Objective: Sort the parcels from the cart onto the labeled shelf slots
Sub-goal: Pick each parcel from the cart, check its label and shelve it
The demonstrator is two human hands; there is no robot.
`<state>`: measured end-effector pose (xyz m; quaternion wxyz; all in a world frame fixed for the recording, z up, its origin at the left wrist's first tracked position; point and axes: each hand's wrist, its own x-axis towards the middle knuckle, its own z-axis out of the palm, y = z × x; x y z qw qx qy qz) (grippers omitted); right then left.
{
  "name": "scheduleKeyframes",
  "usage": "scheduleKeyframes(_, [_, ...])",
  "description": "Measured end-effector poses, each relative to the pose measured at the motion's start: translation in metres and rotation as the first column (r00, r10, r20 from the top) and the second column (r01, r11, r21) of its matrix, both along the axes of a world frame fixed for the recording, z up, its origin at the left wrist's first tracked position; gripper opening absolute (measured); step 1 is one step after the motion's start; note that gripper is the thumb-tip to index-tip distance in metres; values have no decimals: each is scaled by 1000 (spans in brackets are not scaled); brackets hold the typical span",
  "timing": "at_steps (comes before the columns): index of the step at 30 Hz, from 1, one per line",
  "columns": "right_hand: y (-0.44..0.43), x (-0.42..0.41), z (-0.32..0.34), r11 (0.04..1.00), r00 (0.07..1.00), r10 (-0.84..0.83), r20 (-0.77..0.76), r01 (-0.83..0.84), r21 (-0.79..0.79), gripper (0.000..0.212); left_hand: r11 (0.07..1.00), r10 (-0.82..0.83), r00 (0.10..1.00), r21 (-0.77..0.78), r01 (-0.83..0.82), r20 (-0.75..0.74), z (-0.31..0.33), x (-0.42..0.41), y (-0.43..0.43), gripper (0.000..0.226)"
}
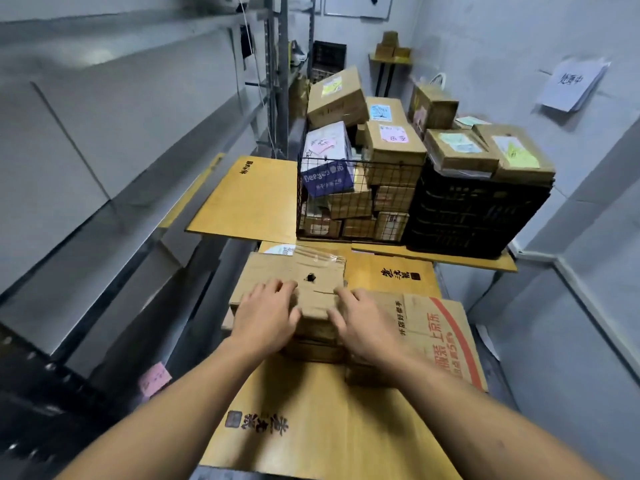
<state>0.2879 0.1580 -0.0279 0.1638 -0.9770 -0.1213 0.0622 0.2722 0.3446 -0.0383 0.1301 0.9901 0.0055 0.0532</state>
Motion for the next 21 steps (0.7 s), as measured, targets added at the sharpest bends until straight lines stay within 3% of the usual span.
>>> scheduleKeyframes(6, [14, 16, -24, 953, 989, -79, -125, 111, 283, 50, 987, 31, 998, -157, -40, -62, -16, 6, 3, 47])
scheduleKeyframes(14, [-4, 26, -17, 802, 983, -170, -74, 182, 569, 37, 813, 156, 984, -578, -76, 89, 10, 4, -31, 43])
scheduleKeyframes(16, [-16, 29, -5, 774, 986, -157, -51, 155, 614, 36, 700, 179, 979, -712, -55, 100, 20, 3, -40, 40])
scheduleKeyframes(19, [-35, 36, 9, 725, 989, -144, 17, 94, 682, 36, 335, 224, 974, -940, -59, 18, 37, 5, -56, 34])
scheduleKeyframes(20, [-41, 37, 13, 706, 990, -136, 44, 66, 705, 36, 273, 254, 967, -960, -66, 5, 40, 6, -61, 33])
scheduleKeyframes(21, [-48, 39, 16, 681, 990, -125, 58, 43, 731, 37, 275, 292, 956, -959, -67, 17, 41, 8, -64, 33])
